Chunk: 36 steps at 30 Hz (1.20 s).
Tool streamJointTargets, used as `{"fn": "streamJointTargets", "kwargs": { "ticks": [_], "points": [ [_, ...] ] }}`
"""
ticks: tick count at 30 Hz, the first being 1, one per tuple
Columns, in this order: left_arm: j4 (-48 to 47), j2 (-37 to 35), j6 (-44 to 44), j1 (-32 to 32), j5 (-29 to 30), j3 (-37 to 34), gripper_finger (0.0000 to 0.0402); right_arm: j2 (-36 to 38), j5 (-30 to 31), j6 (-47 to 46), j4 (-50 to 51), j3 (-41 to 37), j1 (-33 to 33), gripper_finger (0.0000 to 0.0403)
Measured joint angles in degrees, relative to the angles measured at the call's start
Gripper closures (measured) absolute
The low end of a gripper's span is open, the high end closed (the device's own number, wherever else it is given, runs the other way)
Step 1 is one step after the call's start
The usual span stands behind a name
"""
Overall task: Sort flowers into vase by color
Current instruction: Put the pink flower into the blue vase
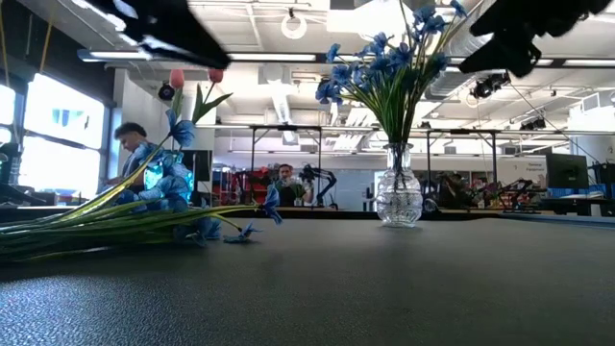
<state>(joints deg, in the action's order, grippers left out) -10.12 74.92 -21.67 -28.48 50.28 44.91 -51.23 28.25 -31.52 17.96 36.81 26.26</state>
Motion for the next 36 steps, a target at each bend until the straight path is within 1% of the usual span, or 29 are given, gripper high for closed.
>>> {"fn": "streamJointTargets", "kwargs": {
  "ticks": [3,7,9,11,13,15,18,20,23,26,30,32,34,36],
  "points": [
    [-17.57,-2.58,-16.91,0.00,-6.82,1.95,0.0275,-2.05,1.91,0.38,-15.24,-7.34,4.05,0.0128],
    [-36.47,-3.85,-37.93,0.31,-15.33,2.05,0.0275,-7.50,7.51,2.97,-37.23,-15.97,6.95,0.0128],
    [-44.54,-3.77,-46.83,0.36,-17.65,2.03,0.0275,-10.32,8.40,3.97,-43.91,-18.22,7.24,0.0128],
    [-49.33,-3.10,-51.99,0.36,-19.66,1.67,0.0275,-12.71,8.42,4.41,-48.19,-19.15,7.12,0.0128],
    [-50.16,-2.77,-52.71,0.82,-21.53,0.22,0.0275,-14.58,8.49,4.49,-50.01,-19.31,6.83,0.0128],
    [-49.96,-2.78,-53.49,2.61,-22.09,-1.50,0.0275,-15.99,8.62,4.63,-51.11,-19.29,6.74,0.0128],
    [-49.98,-2.76,-56.17,7.15,-24.02,-4.28,0.0275,-17.41,8.74,6.00,-53.02,-19.29,6.74,0.0128],
    [-50.02,-2.76,-56.52,10.83,-27.30,-6.08,0.0275,-17.55,8.74,6.24,-53.35,-19.29,6.74,0.0128],
    [-48.92,-2.76,-54.35,15.74,-31.49,-8.67,0.0275,-17.57,8.74,6.50,-53.38,-19.27,6.74,0.0128],
    [-46.46,-2.76,-51.45,19.02,-34.32,-10.96,0.0275,-17.57,8.74,7.21,-53.38,-19.25,6.74,0.0128],
    [-41.55,-2.76,-47.24,21.27,-34.76,-13.32,0.0275,-17.57,8.72,7.40,-53.40,-19.25,6.74,0.0128],
    [-40.19,-2.76,-47.13,21.99,-34.70,-14.06,0.0277,-17.57,8.72,7.57,-53.39,-19.25,6.74,0.0128],
    [-40.10,-2.76,-47.11,22.48,-34.67,-14.26,0.0285,-17.57,8.70,7.57,-53.39,-19.25,6.74,0.0128],
    [-39.88,-2.76,-47.08,22.54,-34.55,-14.23,0.0303,-17.57,8.70,7.54,-53.40,-19.23,6.74,0.0128]
  ]
}}
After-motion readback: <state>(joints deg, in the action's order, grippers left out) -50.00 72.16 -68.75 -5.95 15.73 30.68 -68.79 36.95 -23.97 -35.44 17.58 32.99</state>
